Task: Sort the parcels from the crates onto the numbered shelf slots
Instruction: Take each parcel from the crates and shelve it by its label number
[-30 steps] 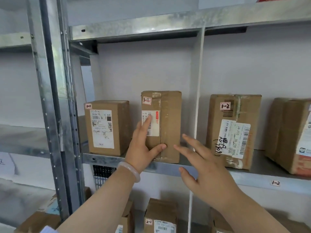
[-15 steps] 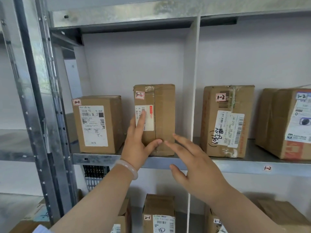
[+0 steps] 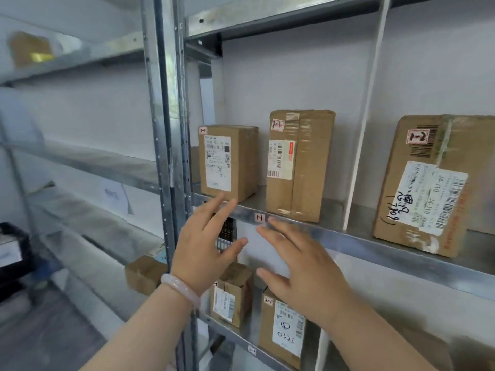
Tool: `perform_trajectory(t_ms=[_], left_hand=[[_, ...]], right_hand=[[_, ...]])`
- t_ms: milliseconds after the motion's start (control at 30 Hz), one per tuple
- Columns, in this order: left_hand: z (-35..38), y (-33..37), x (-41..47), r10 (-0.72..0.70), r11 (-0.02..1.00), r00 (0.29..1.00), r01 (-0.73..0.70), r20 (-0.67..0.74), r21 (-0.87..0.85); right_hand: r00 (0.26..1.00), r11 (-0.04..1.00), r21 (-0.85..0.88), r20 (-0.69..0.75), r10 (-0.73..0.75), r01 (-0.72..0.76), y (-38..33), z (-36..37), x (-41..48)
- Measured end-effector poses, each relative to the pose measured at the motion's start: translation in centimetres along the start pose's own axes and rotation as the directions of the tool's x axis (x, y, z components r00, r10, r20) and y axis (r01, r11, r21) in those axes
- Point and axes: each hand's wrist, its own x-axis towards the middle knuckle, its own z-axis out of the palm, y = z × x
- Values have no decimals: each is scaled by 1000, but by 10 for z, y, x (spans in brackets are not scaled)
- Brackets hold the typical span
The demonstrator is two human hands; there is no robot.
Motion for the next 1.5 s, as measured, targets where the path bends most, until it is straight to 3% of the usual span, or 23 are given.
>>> perform_trajectory(t_ms=[233,533,800,1100,1300,1433,1500], left_hand=[[-84,43,-120,-254,884,967,219,31,412],[-226,131,-257,-567,513,816,453,-108,730],[-340,205,-362,-702,244,655,592,-282,768],[-497,284,-498,-774,17,473,679,-420,733],[-597,313,-578,-798,-65,387,707,-462,704],[-645,314,-617,-799,-112,331,739,-502,664],[-668,306,-630,-810,-126,309,740,-499,661]], right_hand=[[948,945,231,163,-273,233,-48,36,-42],[777,737,532,212,-592,417,-178,60,-110],[589,487,705,120,-799,516,-334,49,-178],[469,310,829,66,-881,465,-525,18,-284],[442,262,855,43,-896,448,-640,2,-343],[357,229,859,58,-932,459,-690,6,-369],[355,237,856,67,-932,460,-712,11,-369]])
